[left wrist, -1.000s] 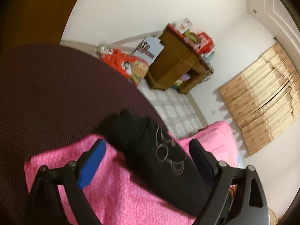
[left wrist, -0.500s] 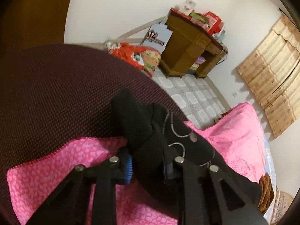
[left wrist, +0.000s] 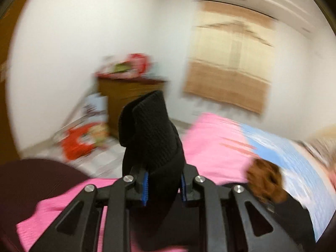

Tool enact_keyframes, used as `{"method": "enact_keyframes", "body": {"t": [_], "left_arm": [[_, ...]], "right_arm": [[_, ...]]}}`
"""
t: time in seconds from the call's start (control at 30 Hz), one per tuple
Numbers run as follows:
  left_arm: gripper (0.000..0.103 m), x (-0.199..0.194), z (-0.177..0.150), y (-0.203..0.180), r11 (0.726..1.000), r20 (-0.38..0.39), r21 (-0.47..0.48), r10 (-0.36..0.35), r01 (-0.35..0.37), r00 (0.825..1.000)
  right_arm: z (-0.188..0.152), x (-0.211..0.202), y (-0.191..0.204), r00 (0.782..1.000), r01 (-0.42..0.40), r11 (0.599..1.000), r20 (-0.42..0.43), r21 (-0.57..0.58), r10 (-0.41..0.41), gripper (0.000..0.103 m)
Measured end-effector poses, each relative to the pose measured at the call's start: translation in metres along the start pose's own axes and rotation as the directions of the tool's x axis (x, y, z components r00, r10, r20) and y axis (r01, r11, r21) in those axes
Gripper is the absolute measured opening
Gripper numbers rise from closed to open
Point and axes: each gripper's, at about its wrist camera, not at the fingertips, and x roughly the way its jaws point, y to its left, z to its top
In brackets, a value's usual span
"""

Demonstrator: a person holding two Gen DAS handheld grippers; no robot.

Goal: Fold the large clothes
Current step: 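Fold the held sleeve across the hoodie front and release it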

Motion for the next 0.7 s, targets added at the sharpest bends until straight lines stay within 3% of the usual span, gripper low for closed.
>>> {"method": "enact_keyframes", "body": {"t": [0.07, 0.13, 0.27, 0.33, 0.37, 0.4, 0.47, 0.5, 0.53, 0.6, 0.7], "left_arm": [[0.023, -0.002, -0.009, -0.045, 0.992, -0.027, 0.059, -0.109, 0.111, 0.994], [0.023, -0.004, -0.032, -0.098, 0.97, -0.083, 0.117, -0.205, 0.214, 0.975], [0.023, 0.001, -0.079, -0.163, 0.929, -0.218, 0.18, -0.283, 0.324, 0.934], [0.026, -0.001, -0.11, -0.192, 0.902, -0.291, 0.247, -0.279, 0.353, 0.915], [0.035, 0.001, -0.123, -0.203, 0.887, -0.332, 0.283, -0.267, 0.365, 0.905], [0.053, 0.0, -0.14, -0.213, 0.864, -0.394, 0.305, -0.269, 0.401, 0.879], [0.077, -0.01, -0.156, -0.218, 0.842, -0.465, 0.31, -0.272, 0.442, 0.843], [0.081, -0.018, -0.16, -0.216, 0.833, -0.48, 0.306, -0.284, 0.462, 0.83], [0.083, -0.021, -0.158, -0.209, 0.829, -0.471, 0.301, -0.301, 0.472, 0.829], [0.103, -0.042, -0.153, -0.186, 0.84, -0.433, 0.291, -0.312, 0.459, 0.846], [0.103, -0.05, -0.145, -0.148, 0.893, -0.388, 0.222, -0.287, 0.391, 0.876]], "right_arm": [[0.0, -0.005, -0.004, 1.0, 0.004, 1.0, 0.01, 0.009, -0.004, 0.093], [-0.001, -0.014, -0.01, 0.999, 0.013, 1.0, 0.033, 0.016, -0.014, 0.093], [0.0, -0.035, -0.031, 0.996, 0.039, 0.998, 0.078, 0.054, -0.044, 0.093], [0.001, -0.041, -0.044, 0.994, 0.056, 0.995, 0.089, 0.084, -0.063, 0.093], [0.001, -0.044, -0.05, 0.993, 0.064, 0.993, 0.092, 0.098, -0.074, 0.093], [0.001, -0.047, -0.058, 0.993, 0.068, 0.991, 0.093, 0.115, -0.079, 0.093], [0.001, -0.051, -0.064, 0.992, 0.061, 0.99, 0.099, 0.128, -0.074, 0.093], [0.001, -0.054, -0.066, 0.991, 0.065, 0.99, 0.107, 0.128, -0.079, 0.093], [0.002, -0.056, -0.067, 0.99, 0.066, 0.99, 0.113, 0.126, -0.08, 0.093], [0.007, -0.058, -0.068, 0.99, 0.049, 0.99, 0.125, 0.13, -0.065, 0.093], [0.02, -0.061, -0.066, 0.989, -0.014, 0.991, 0.147, 0.137, -0.007, 0.093]]}}
